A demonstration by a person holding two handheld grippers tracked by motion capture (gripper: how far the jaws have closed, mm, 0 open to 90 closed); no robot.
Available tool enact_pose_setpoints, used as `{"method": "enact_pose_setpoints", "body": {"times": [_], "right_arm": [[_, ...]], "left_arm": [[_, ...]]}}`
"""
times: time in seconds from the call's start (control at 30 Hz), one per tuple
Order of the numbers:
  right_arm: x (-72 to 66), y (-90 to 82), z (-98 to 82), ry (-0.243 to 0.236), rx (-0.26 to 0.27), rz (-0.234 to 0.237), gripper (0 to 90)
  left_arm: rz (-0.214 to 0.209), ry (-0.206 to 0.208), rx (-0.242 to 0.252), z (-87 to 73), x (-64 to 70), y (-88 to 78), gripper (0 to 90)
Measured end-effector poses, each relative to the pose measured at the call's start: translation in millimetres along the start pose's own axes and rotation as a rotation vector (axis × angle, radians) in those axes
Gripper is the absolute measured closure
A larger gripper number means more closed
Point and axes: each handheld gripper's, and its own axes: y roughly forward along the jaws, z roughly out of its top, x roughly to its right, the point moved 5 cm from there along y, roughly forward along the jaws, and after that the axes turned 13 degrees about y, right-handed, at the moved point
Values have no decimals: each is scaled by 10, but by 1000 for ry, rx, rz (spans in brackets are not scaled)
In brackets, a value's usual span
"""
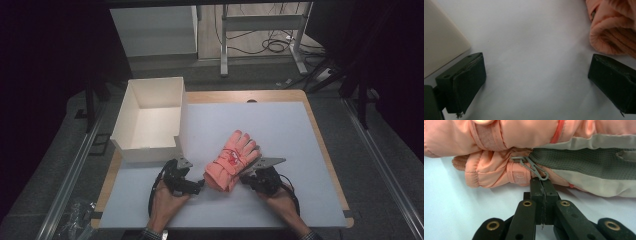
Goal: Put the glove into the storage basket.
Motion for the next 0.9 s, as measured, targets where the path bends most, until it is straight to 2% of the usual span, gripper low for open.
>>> {"method": "enact_pose_setpoints", "body": {"times": [0.5, 0.6, 0.73, 0.77, 0.8, 0.9], "right_arm": [[-43, 127, 111, -25, 7, -40, 884], [-45, 98, 89, -27, 5, -36, 859], [-4, 16, 63, -32, 13, -62, 818], [12, -8, 58, -32, 17, -69, 805], [28, -34, 52, -31, 20, -75, 787], [83, -122, 33, -36, 30, -104, 732]], "left_arm": [[-33, 16, -3, -63, -31, -68, 22], [-53, 8, 7, -52, -22, -113, 16], [-100, 6, 28, -8, 10, -186, 9], [-100, 6, 28, -8, 10, -186, 9], [-117, 20, 32, 28, 37, -227, 8], [-126, 55, 25, 101, 72, -301, 1]]}}
